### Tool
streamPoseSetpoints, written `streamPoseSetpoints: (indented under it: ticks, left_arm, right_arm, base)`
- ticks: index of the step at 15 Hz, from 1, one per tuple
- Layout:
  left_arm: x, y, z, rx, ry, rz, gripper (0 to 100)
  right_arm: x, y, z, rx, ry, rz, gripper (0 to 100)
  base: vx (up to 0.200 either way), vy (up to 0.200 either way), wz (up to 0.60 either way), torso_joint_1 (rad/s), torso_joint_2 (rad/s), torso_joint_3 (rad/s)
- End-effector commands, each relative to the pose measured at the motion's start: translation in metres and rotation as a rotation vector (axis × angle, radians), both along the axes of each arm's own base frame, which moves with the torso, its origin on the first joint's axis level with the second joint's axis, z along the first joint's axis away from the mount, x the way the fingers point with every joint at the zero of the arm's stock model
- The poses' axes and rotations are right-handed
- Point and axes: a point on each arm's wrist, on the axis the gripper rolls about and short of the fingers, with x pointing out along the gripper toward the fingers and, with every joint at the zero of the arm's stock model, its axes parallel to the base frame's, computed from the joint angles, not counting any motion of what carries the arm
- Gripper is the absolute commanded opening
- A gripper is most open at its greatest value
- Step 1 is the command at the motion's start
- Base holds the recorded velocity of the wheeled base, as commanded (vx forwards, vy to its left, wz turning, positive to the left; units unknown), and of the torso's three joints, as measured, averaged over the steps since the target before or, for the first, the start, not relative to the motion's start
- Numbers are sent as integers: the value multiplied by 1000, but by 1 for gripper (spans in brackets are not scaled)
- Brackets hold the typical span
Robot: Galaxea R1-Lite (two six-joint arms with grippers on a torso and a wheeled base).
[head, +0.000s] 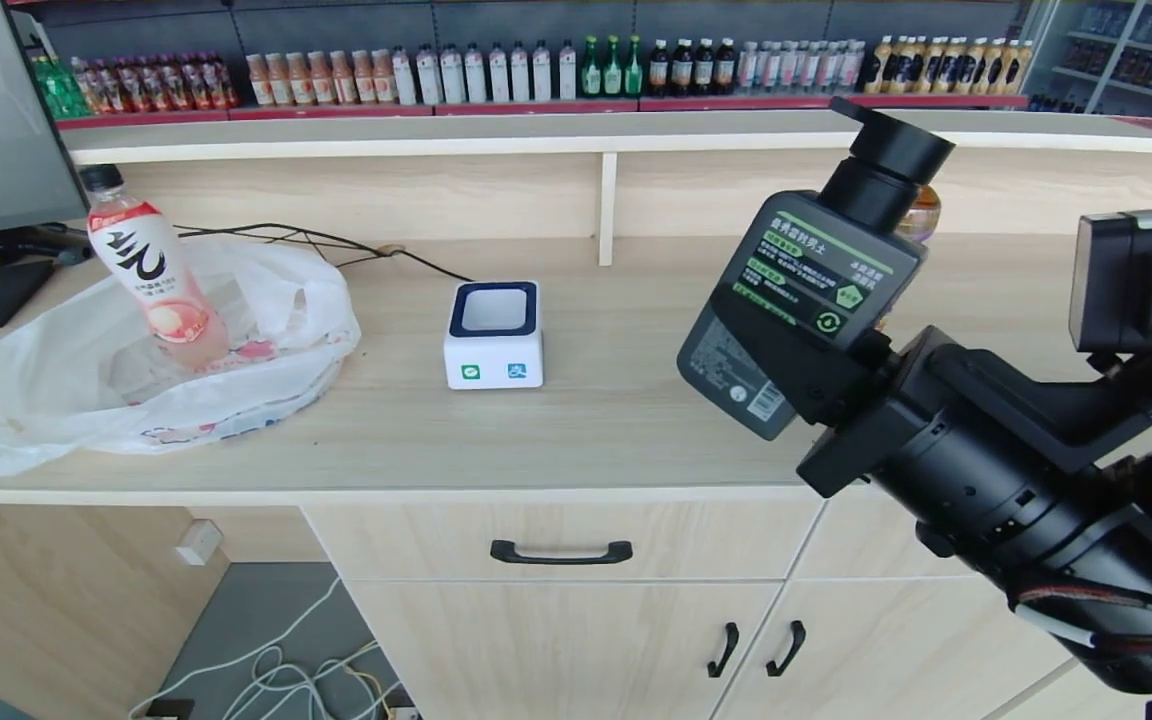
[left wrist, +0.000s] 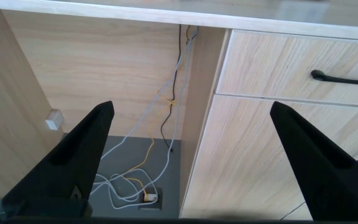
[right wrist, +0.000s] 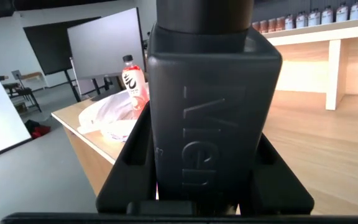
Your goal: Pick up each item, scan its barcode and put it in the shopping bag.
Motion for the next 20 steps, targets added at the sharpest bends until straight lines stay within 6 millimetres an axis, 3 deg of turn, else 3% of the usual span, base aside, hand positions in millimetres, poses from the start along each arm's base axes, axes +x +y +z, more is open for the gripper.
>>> streamPoseSetpoints:
  ticks: [1, 13, 18, 20]
  left_arm:
    - [0, 0, 0, -1, 0, 1, 100]
    - [0, 0, 0, -3, 0, 1, 100]
    - [0, 0, 0, -1, 0, 1, 100]
    - [0, 0, 0, -1, 0, 1, 100]
  right_arm:
    - [0, 0, 0, -1, 0, 1, 0]
    - [2, 0, 0, 9, -13, -10, 0]
    - [4, -4, -14, -40, 17, -29, 0]
    - [5, -4, -13, -42, 12, -33, 0]
  base:
    - [0, 200, 0, -2, 7, 7]
    - [0, 200, 0, 5, 2, 4]
    - [0, 200, 0, 4, 3, 7]
    - [0, 0, 0, 0, 0, 0]
